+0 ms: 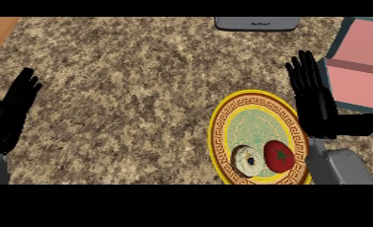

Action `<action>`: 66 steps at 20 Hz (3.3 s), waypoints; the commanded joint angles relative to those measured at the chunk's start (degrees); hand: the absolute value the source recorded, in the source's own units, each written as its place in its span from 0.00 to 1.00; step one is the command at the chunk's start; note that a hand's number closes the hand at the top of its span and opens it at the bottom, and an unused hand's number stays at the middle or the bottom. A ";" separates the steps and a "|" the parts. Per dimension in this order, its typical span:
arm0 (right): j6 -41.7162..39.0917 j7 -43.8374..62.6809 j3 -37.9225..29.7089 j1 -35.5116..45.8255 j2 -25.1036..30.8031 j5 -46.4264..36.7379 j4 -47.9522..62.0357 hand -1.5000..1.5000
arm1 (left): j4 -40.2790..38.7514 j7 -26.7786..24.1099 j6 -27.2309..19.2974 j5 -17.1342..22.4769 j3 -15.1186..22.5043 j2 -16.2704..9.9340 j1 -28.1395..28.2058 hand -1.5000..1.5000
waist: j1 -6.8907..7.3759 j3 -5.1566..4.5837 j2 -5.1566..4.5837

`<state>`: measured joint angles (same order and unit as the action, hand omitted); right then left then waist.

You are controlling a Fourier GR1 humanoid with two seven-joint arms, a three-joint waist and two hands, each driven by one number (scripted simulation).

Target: Pick the tomato from the plate and place it in the cardboard box

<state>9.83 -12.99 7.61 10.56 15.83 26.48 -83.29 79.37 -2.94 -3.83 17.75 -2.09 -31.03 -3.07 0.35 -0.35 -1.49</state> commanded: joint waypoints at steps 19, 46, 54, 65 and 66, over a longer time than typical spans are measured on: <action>22.24 23.58 -0.46 -40.37 30.37 -44.09 -36.78 0.00 | -2.90 2.51 -13.59 -7.05 5.55 13.94 0.33 0.50 | -3.04 0.04 1.83; -11.68 89.52 16.20 -13.05 31.78 -45.61 -52.96 0.00 | -4.24 4.31 -12.43 -10.41 5.55 16.27 -2.62 0.50 | 0.20 0.28 1.48; -14.12 93.88 21.36 -8.14 25.23 -50.48 -48.07 0.00 | -5.53 2.98 -10.04 -9.30 3.75 15.57 -2.12 0.50 | 0.10 0.22 1.46; -17.59 95.39 22.19 -5.79 18.11 -53.94 -42.35 0.00 | -2.30 4.76 -11.63 -11.13 5.40 17.42 -0.47 0.50 | -0.09 0.28 1.66; -16.25 96.17 24.67 -3.24 14.32 -56.85 -38.08 0.00 | -4.42 5.78 -12.12 -12.01 5.35 17.19 -3.25 0.50 | 0.09 0.26 1.48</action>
<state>-3.96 70.36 30.65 4.85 34.43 -28.26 -123.72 74.68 0.93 -16.11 6.11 3.51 -13.04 -5.37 0.46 -0.10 0.02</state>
